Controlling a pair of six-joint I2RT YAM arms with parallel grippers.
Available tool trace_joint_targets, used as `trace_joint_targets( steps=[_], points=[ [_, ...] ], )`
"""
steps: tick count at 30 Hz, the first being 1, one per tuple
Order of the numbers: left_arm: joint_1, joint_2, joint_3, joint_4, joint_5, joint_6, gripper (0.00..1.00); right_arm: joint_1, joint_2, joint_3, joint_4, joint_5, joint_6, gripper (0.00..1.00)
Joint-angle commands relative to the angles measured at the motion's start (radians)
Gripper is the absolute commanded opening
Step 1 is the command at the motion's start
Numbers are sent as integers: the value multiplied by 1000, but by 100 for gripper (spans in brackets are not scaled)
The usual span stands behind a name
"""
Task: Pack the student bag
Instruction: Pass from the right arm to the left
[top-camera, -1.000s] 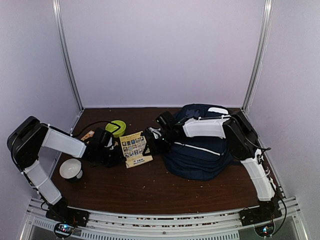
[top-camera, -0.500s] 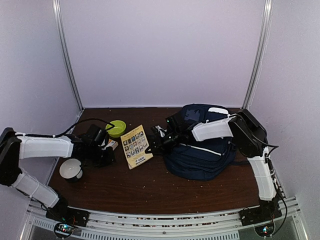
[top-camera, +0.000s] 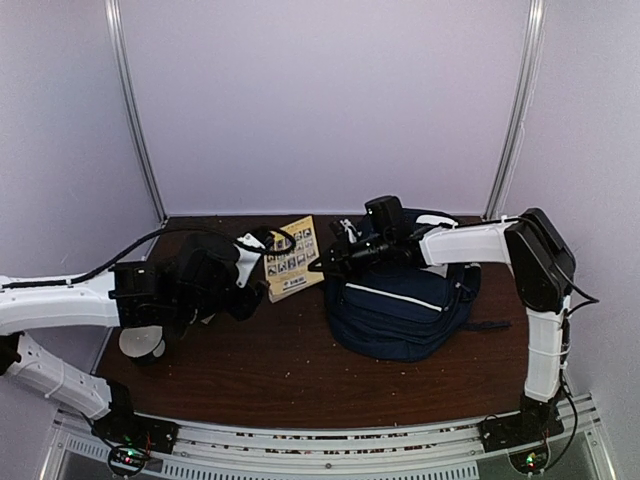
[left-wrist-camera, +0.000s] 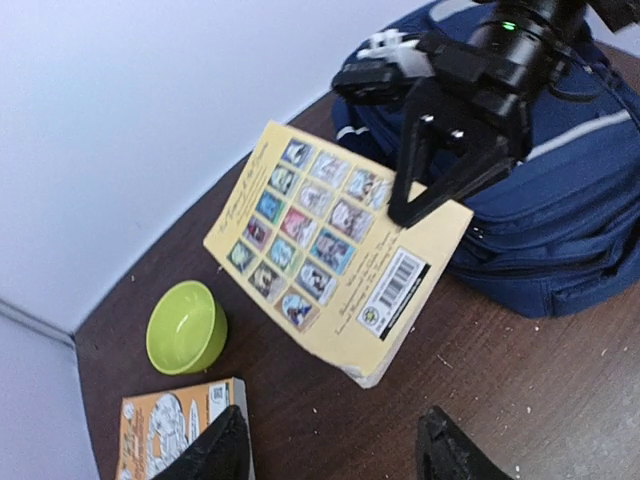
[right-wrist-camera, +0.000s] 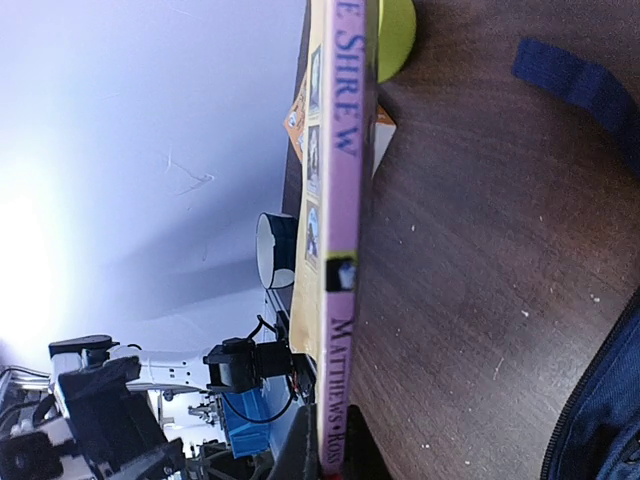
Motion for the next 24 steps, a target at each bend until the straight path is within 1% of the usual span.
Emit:
trace_joint_targets(
  steps=[1,4,7,11,16,18,21,24],
  points=[
    [-79,120,80,177,-49,304,59,1,-62,-48,108,-16,105,0],
    [-107,206,97,258,-62,378,59,-2,-73,-69,145,-20,149,0],
    [-110,255,89,322,-53,428,60,-2,-88,-94,177,-24,179,0],
    [-110,318,82,374,-77,507,60,-4,-111,-123,198,-24,202,0],
    [-99,417,82,446,-183,591,60,-6,-120,-142,230,-32,244,0],
    [-94,462,84,491,-230,649,59,-6,-123,-143,237,-35,251,0],
    [-84,517,88,562,-313,728,56,-7,-128,-148,241,-39,256,0],
    [-60,540,90,610,-406,738,52,-9,-131,-154,245,-41,257,0]
  ],
)
